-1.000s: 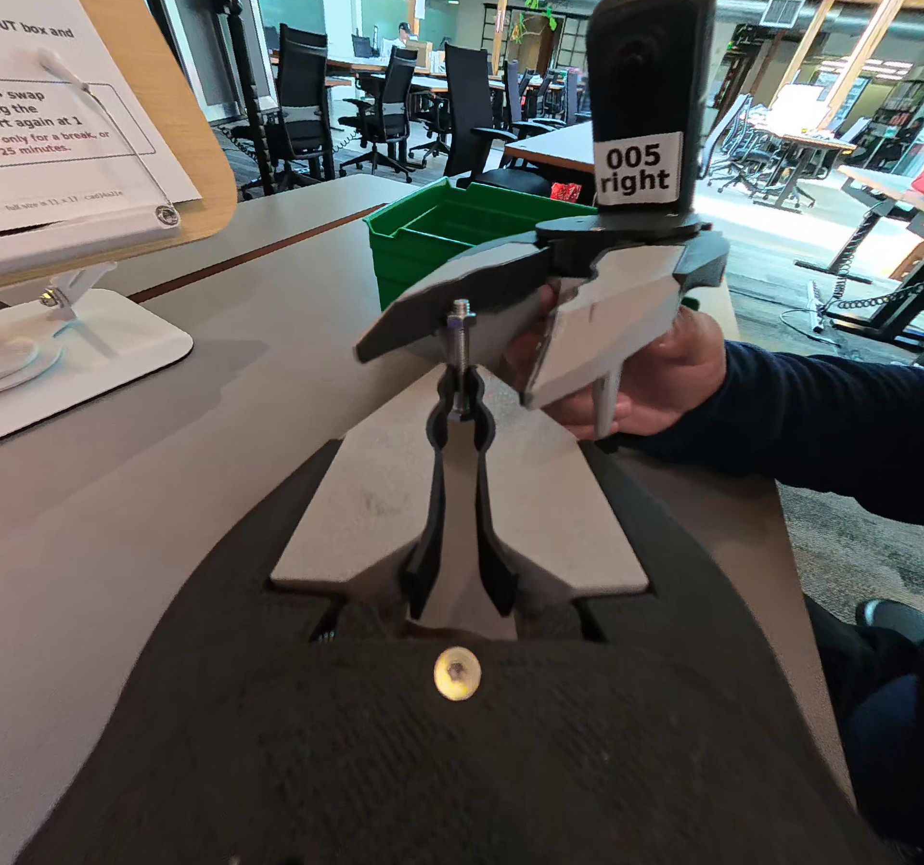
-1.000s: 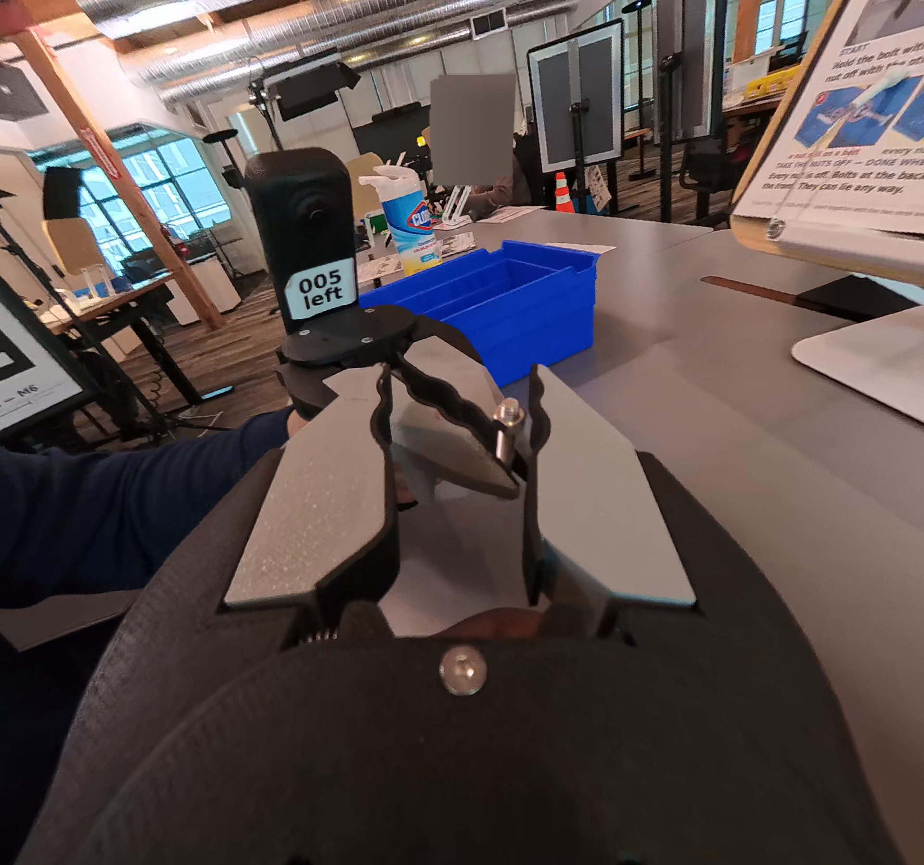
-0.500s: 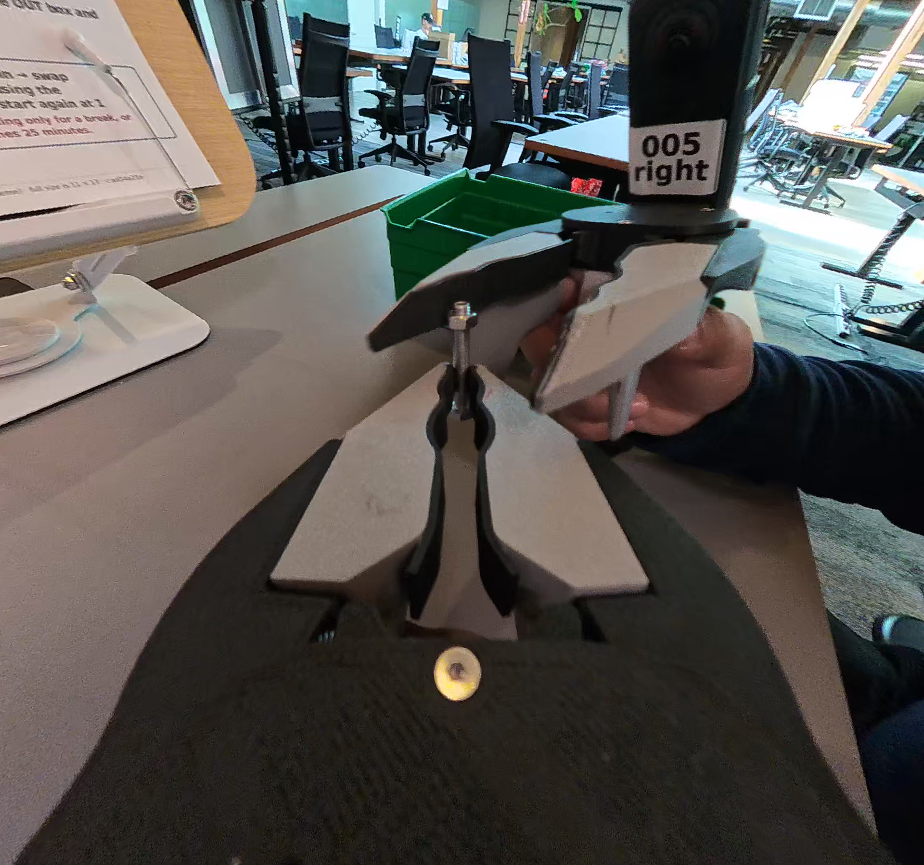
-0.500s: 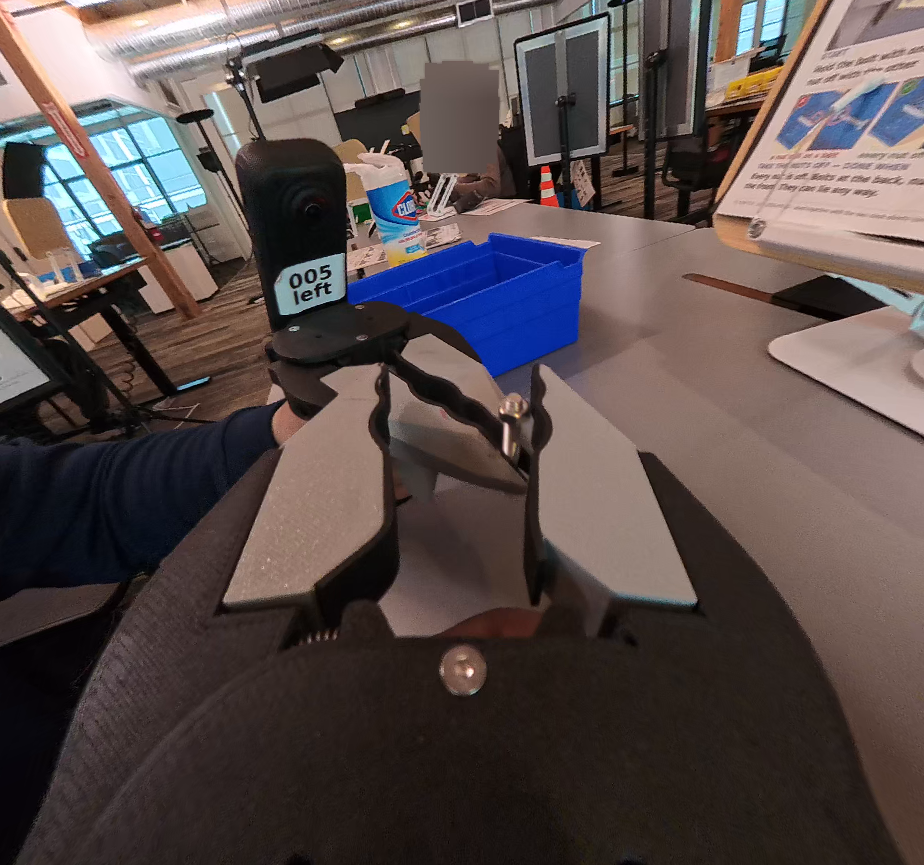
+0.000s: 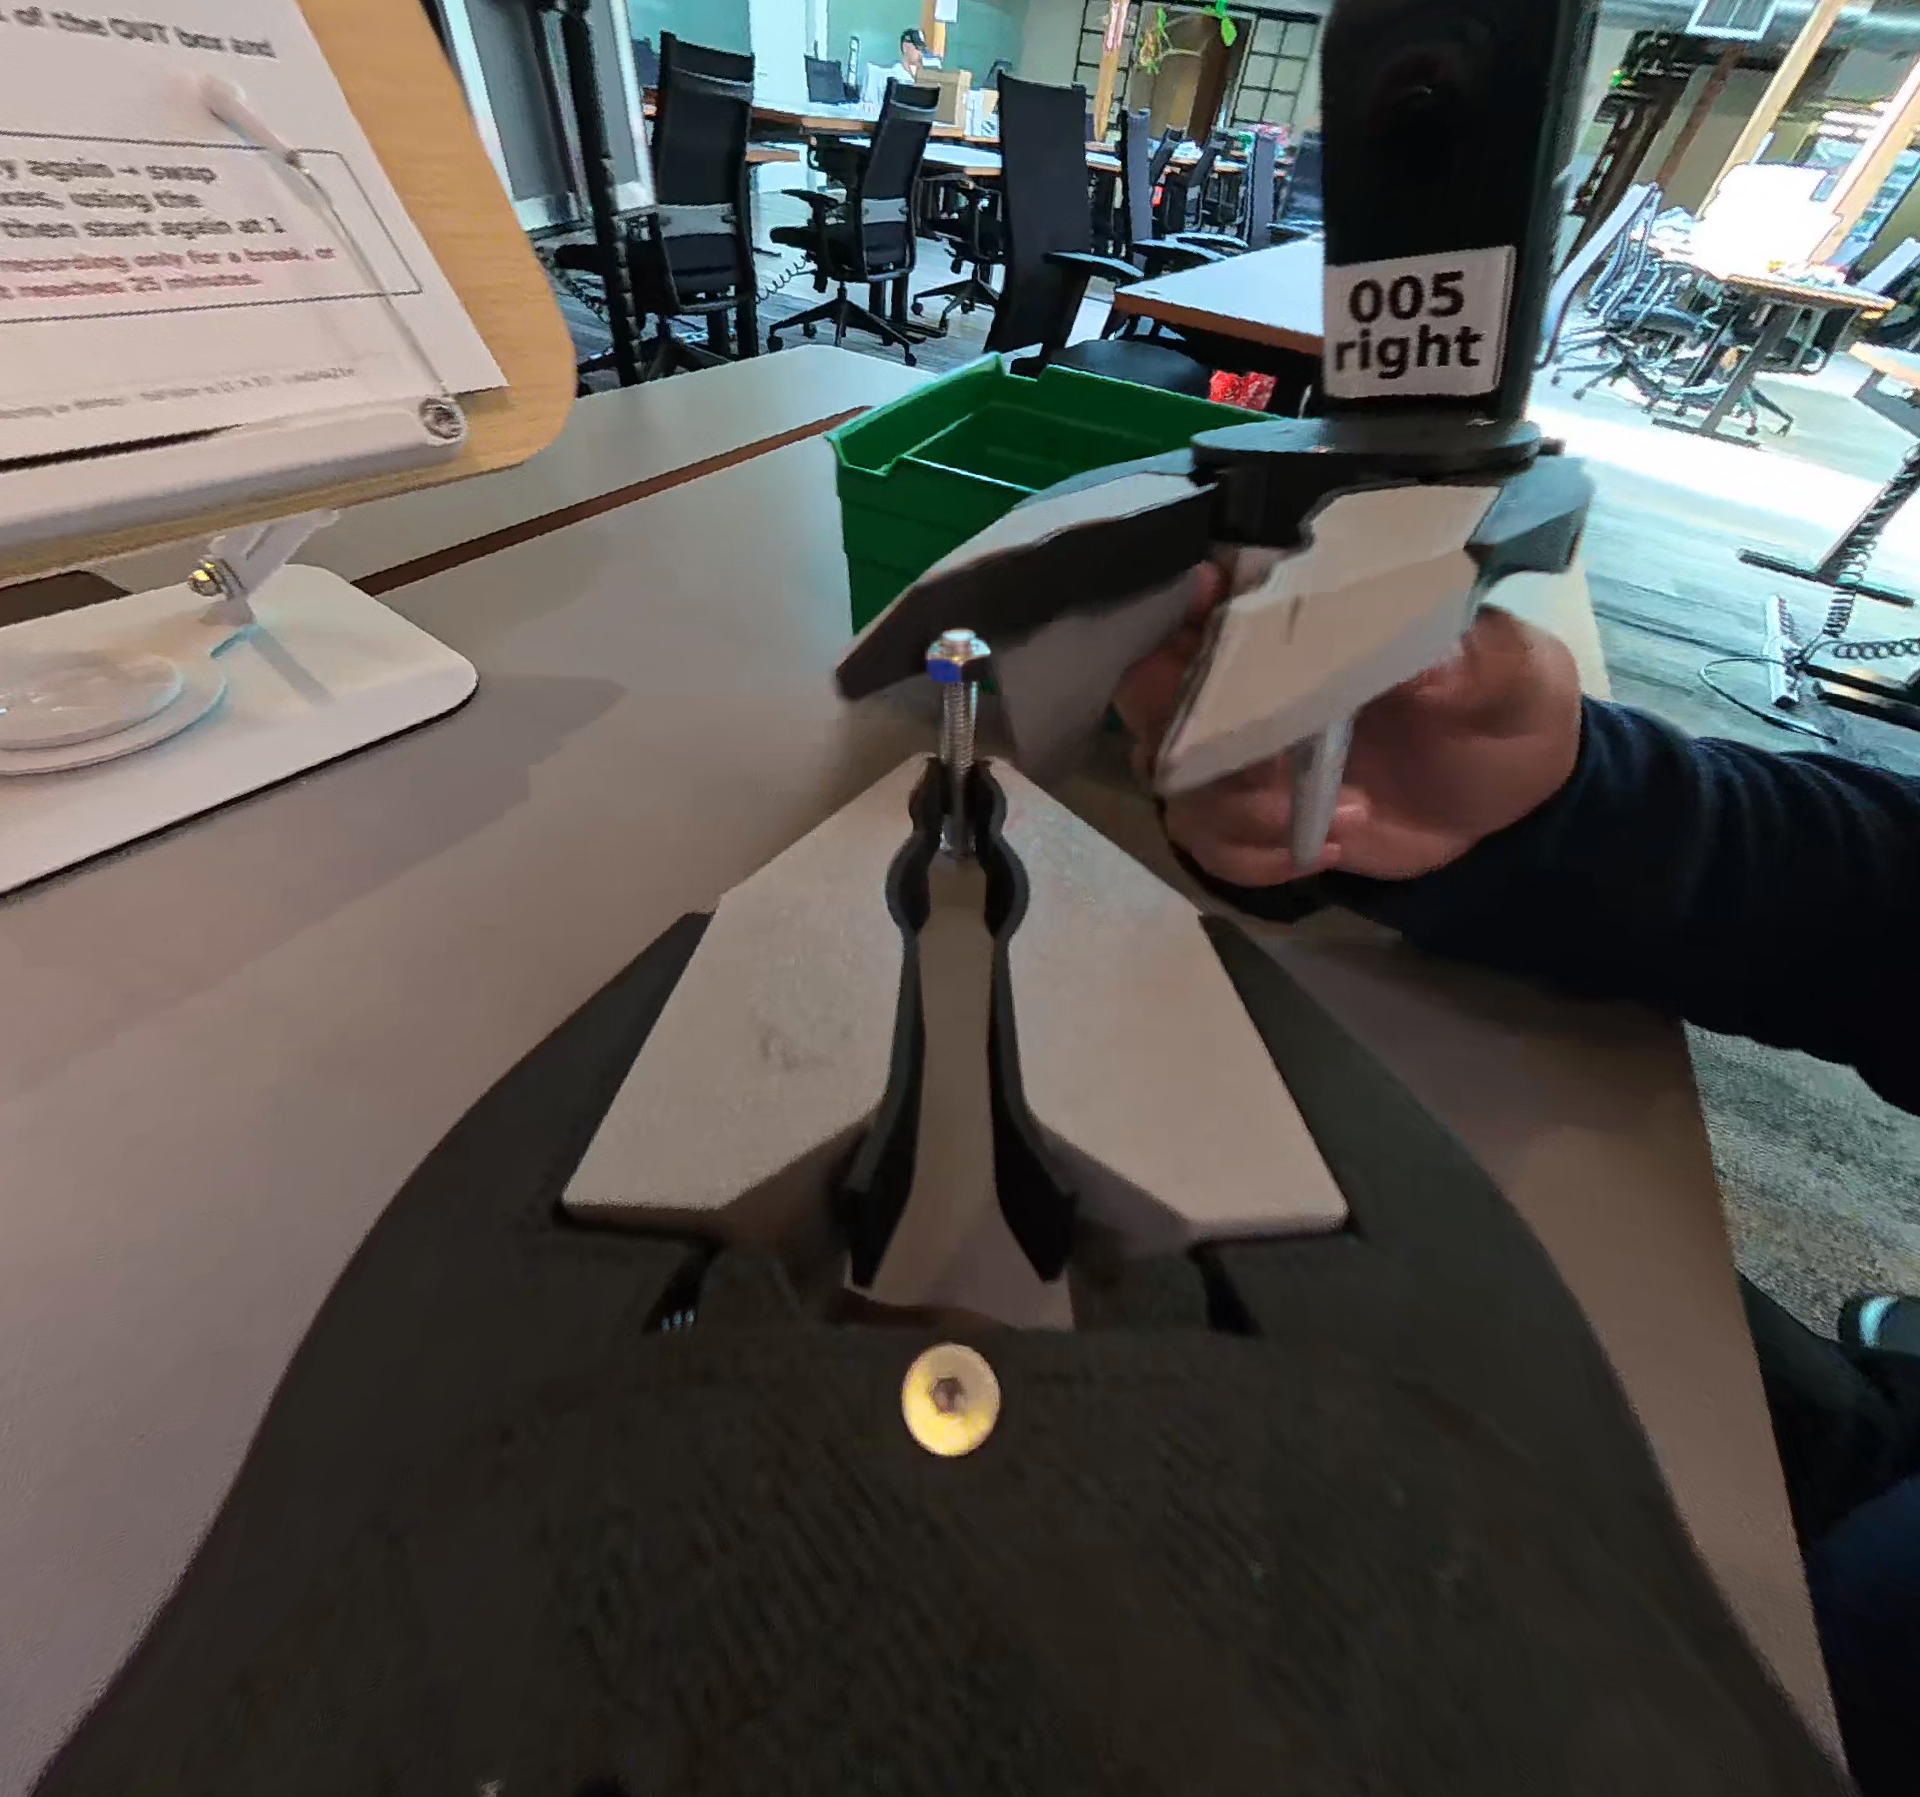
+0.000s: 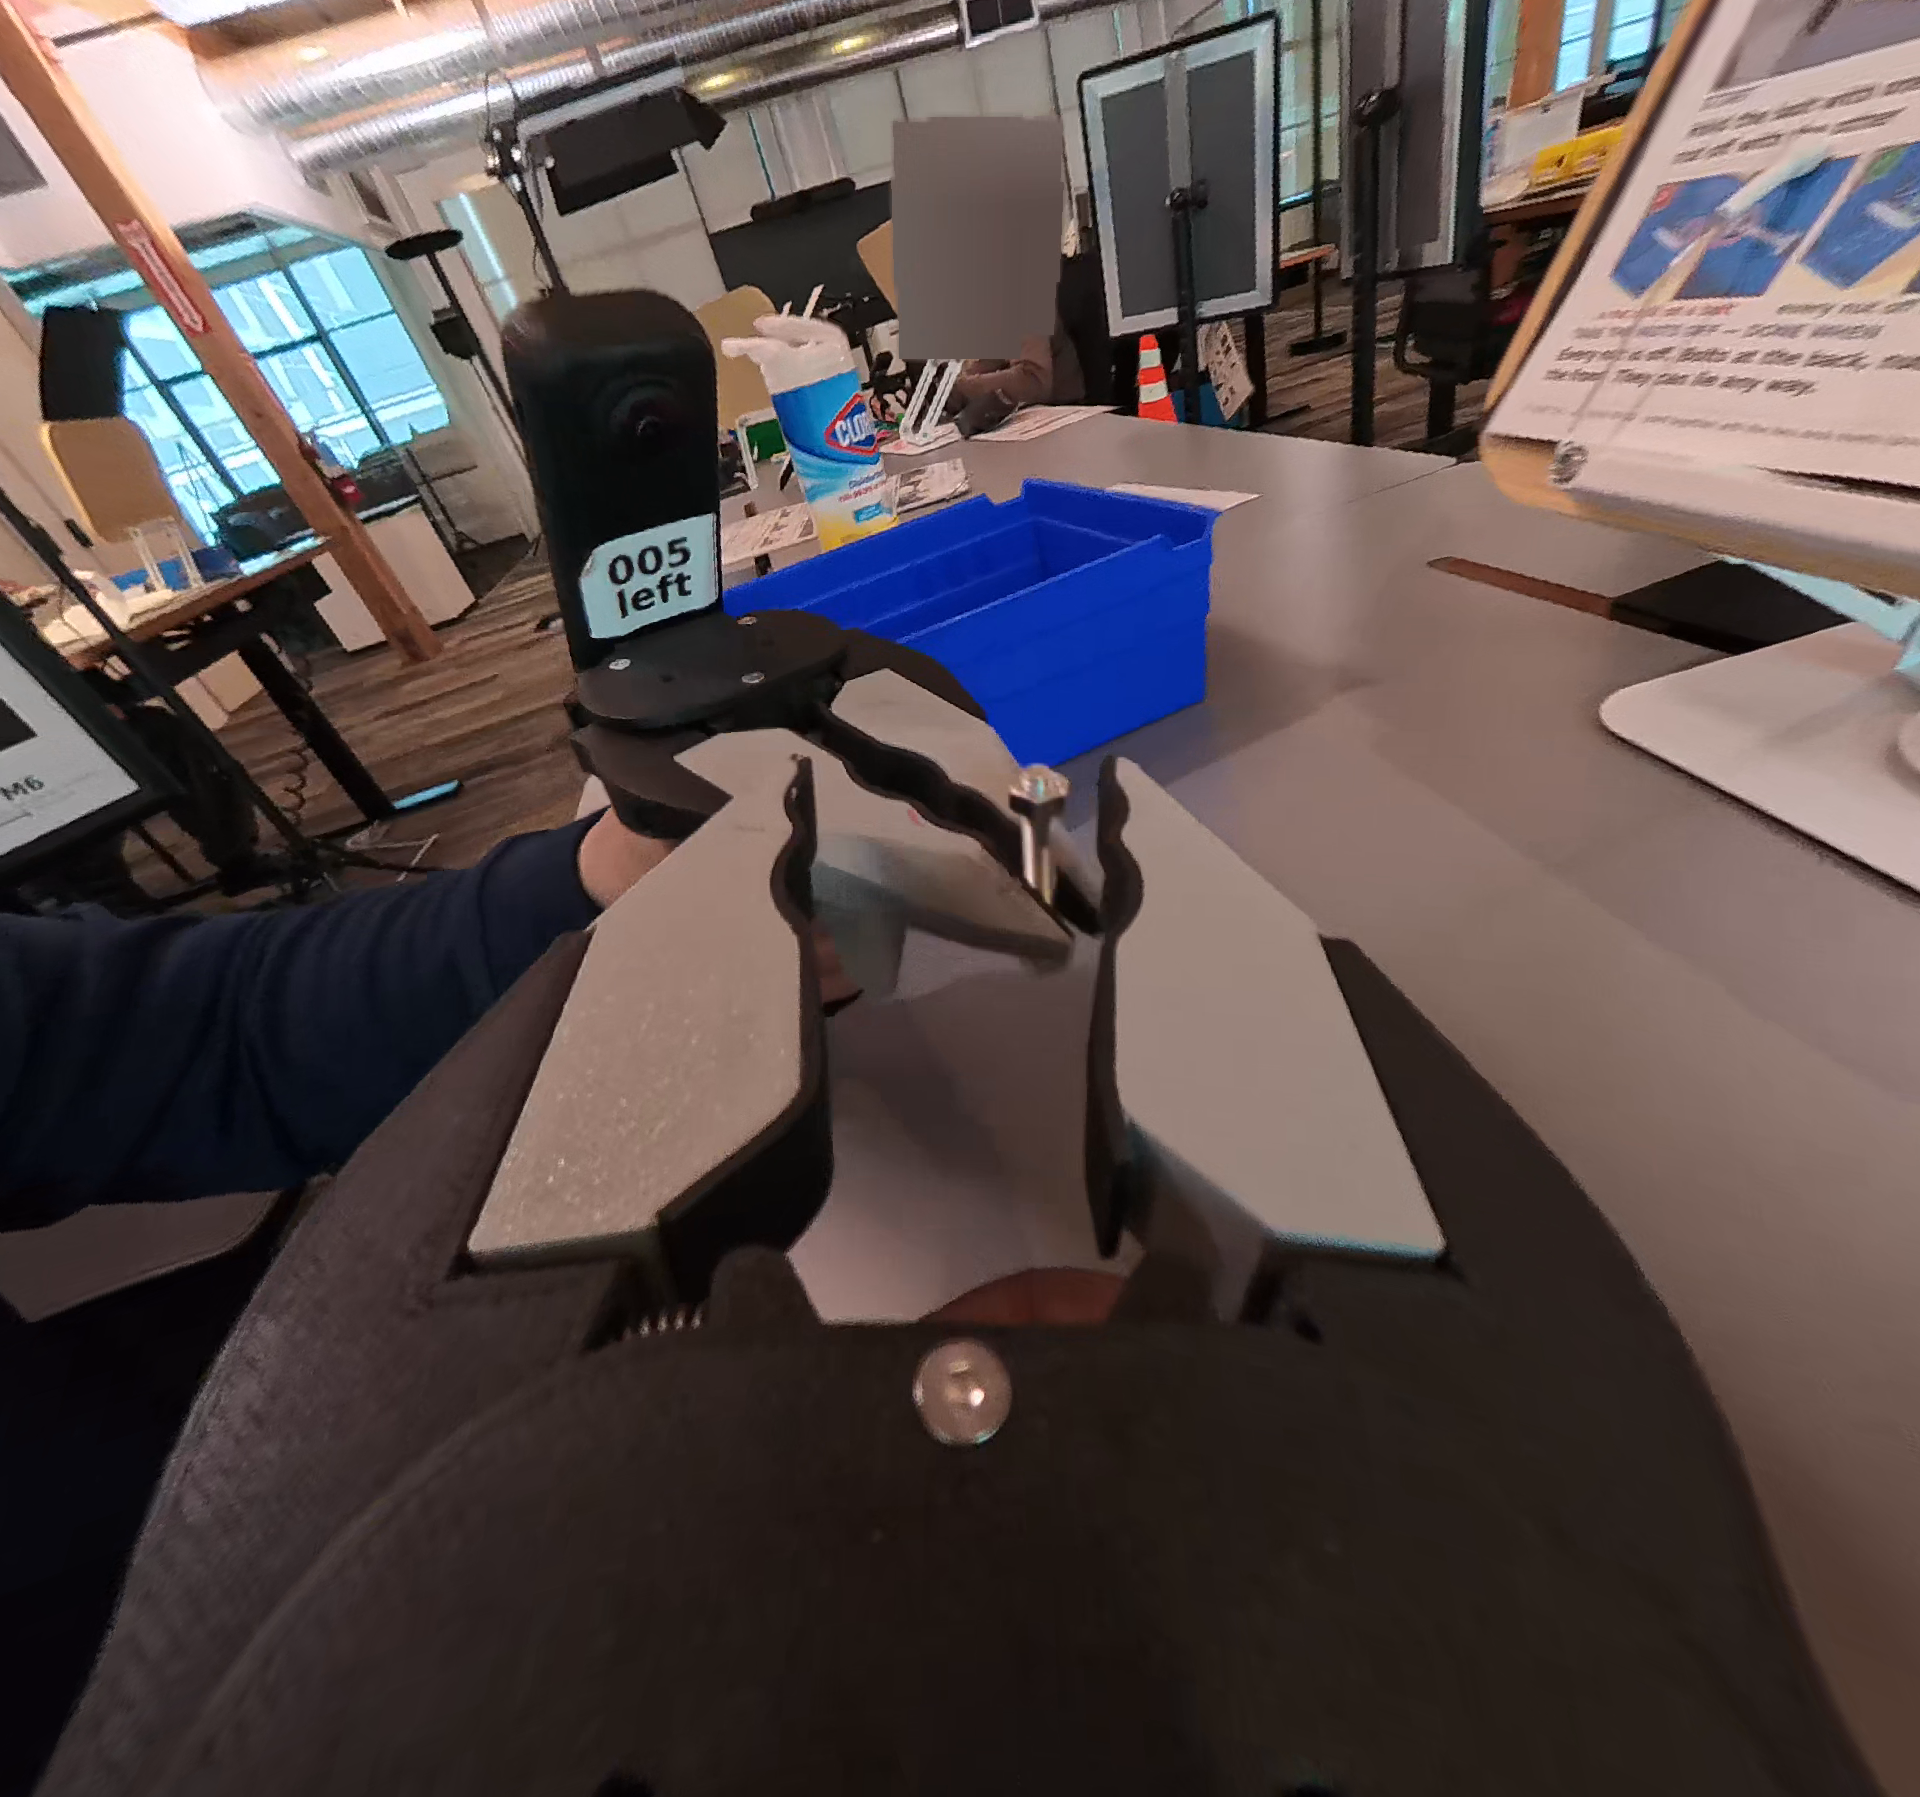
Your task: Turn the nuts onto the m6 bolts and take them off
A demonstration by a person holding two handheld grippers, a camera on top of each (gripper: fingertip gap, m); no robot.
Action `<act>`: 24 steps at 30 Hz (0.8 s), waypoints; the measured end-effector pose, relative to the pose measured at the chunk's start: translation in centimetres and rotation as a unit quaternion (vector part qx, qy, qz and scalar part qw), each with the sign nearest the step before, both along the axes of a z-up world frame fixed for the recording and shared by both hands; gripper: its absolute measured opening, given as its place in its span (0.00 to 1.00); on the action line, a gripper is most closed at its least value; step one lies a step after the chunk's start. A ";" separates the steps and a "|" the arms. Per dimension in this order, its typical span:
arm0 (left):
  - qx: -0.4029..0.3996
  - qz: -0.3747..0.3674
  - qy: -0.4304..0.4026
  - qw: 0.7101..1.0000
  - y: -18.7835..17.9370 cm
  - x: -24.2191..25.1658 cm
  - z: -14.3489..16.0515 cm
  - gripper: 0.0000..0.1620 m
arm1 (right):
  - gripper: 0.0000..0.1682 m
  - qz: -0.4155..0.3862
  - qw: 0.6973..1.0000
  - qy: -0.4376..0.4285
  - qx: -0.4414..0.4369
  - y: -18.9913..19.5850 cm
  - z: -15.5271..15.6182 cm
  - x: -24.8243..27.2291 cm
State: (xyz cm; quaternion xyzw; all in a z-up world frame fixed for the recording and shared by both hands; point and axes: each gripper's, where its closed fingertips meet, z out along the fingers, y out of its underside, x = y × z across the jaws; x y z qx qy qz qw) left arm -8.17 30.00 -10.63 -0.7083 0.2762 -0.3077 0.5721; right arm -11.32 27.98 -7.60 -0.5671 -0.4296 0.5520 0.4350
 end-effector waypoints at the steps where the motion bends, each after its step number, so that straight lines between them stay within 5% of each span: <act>1: 0.000 0.009 0.001 1.000 0.3 -0.5 0.0 0.01 | 0.30 -0.003 1.000 0.004 -0.006 0.4 0.2 0.5; 6: -0.010 0.006 -0.003 1.000 0.3 -0.7 -0.2 0.01 | 0.22 0.005 1.000 0.000 -0.002 0.3 0.1 0.6; 10: -0.011 -0.021 0.015 1.000 -0.5 1.3 -0.9 0.01 | 0.37 0.030 0.999 0.005 -0.018 -1.4 -0.3 -1.3; 20: -0.017 0.012 0.005 1.000 0.7 -0.8 -0.9 0.01 | 0.17 -0.002 1.000 0.006 -0.005 0.6 0.2 0.8; 24: -0.023 -0.004 0.030 0.999 0.3 0.6 -1.9 0.01 | 0.22 0.004 1.000 -0.007 -0.004 -0.4 -0.7 -0.8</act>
